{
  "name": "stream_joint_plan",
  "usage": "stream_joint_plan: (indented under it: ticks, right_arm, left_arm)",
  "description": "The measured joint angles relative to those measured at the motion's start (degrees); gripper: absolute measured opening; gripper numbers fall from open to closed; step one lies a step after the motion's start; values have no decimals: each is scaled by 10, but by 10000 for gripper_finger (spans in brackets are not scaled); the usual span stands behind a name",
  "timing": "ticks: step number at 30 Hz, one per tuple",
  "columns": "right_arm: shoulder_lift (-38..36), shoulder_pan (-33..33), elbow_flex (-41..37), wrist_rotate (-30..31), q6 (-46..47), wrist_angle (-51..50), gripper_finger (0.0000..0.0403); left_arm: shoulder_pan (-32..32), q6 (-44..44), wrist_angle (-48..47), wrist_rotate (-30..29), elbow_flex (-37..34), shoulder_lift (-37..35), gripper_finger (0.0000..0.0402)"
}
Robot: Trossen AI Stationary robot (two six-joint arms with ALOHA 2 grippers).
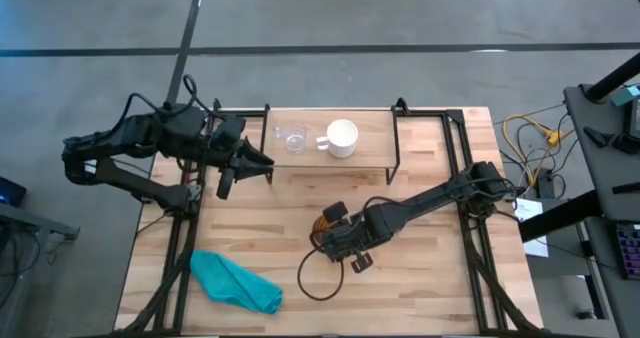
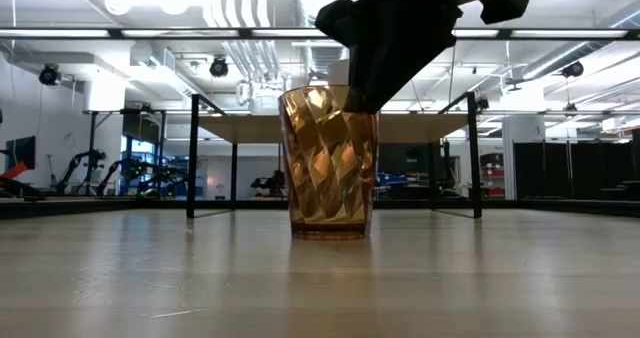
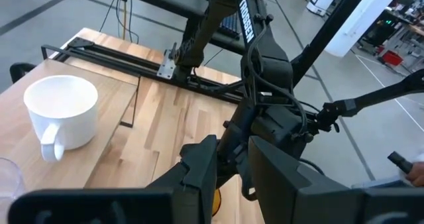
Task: Stack small to large cups/mugs on shelf
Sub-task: Put the brown glass on the shelf
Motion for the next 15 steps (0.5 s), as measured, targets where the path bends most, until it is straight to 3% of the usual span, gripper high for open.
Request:
stream_joint_plan:
  ticks: [8,15]
  right_arm:
    - [0,-4,0,0,22,-2,33]
    - [0,-3,25,0,159,-24,11]
  left_arm:
    - [0,-3,6,0,0,3,74]
    - [0,-4,15,0,0,4,74]
